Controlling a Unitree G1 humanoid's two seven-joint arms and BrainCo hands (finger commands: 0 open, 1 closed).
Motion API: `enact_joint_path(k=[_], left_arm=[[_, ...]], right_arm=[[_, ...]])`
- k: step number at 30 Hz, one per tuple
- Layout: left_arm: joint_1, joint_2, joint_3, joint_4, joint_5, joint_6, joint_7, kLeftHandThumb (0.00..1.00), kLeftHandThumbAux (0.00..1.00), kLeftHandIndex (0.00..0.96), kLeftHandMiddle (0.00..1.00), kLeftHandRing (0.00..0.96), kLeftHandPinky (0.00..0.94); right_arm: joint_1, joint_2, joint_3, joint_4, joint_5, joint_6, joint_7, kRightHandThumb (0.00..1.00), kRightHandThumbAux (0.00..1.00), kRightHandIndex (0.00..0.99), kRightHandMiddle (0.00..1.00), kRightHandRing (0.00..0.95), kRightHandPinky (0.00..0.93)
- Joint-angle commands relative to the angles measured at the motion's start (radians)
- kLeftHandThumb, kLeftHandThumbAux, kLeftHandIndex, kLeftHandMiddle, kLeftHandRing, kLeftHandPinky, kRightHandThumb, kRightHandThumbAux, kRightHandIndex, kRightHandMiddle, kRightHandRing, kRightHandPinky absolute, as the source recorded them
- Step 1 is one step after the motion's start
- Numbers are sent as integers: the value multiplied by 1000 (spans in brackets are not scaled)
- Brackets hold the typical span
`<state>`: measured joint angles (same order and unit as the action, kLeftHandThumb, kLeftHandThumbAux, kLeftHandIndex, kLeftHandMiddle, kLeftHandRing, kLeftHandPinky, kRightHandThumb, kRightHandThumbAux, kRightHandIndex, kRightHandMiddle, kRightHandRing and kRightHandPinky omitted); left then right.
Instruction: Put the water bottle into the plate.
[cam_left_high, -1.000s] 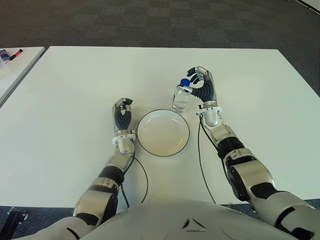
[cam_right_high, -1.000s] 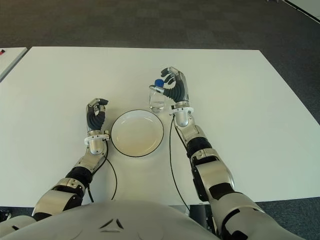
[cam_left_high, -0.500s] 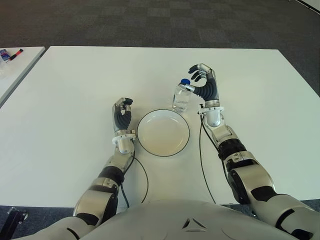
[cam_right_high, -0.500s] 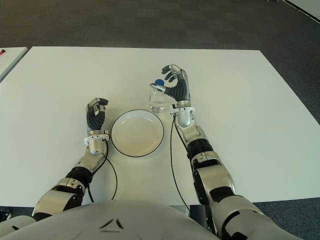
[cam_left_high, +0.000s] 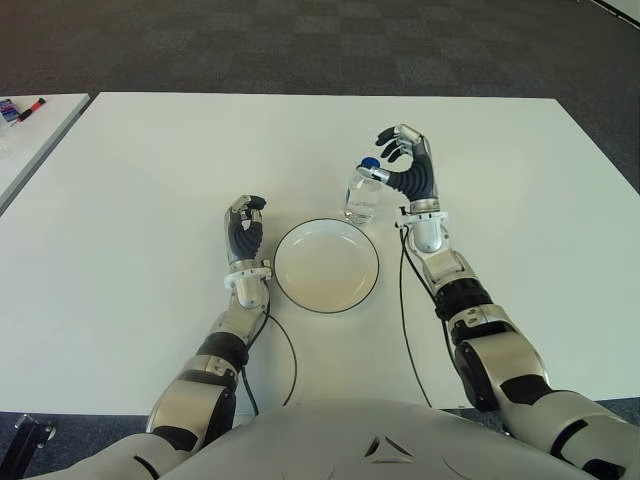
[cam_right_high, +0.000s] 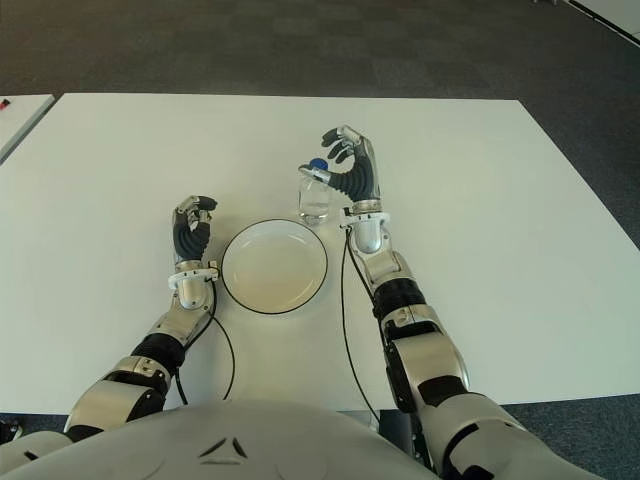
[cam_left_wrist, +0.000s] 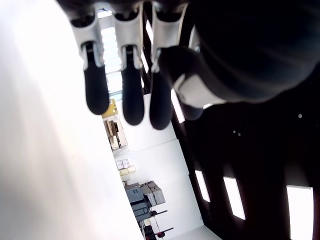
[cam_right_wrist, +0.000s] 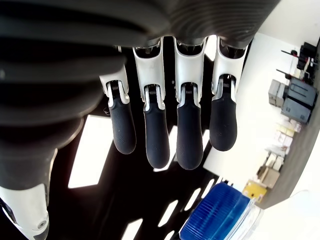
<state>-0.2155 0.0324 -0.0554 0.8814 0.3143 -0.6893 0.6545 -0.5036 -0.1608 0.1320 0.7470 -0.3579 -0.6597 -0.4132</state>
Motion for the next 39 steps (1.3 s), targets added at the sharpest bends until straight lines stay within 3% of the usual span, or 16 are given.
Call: enact_joint_path(k=[1, 11, 16, 17, 21, 26, 39], left_arm=[[22, -7, -3, 21, 5, -3, 1, 844, 671, 449, 439, 426, 439], [25, -4, -5, 16, 13, 4, 5, 843, 672, 463, 427, 406, 419], [26, -5, -5, 14, 13, 3, 4, 843, 672, 467, 423, 405, 425], [26, -5, -4, 13, 10, 4, 0, 843, 672, 467, 424, 405, 426], [31, -8, -3, 6, 3, 2, -9, 844, 672, 459, 431, 414, 432], [34, -14, 1, 0, -5, -4, -8, 843, 672, 448, 439, 413, 428], [48, -18, 4, -28, -16, 12, -27, 842, 671, 439, 445, 412, 427]], right_arm=[[2, 6, 0, 31, -6, 28, 7, 834, 684, 397, 503, 566, 585], [-86, 7, 19, 261, -30, 22, -15, 835, 684, 403, 491, 542, 547], [-94, 8, 17, 294, -6, 7, 42, 832, 686, 400, 466, 398, 394], [-96, 11, 13, 303, 6, 12, 68, 785, 697, 402, 402, 365, 367], [-104, 16, 5, 333, 38, 39, 143, 661, 560, 161, 164, 190, 259], [-119, 19, 7, 361, 40, 87, 175, 633, 466, 47, 35, 88, 210], [-133, 34, 15, 417, 27, 120, 151, 578, 385, 0, 0, 8, 154]])
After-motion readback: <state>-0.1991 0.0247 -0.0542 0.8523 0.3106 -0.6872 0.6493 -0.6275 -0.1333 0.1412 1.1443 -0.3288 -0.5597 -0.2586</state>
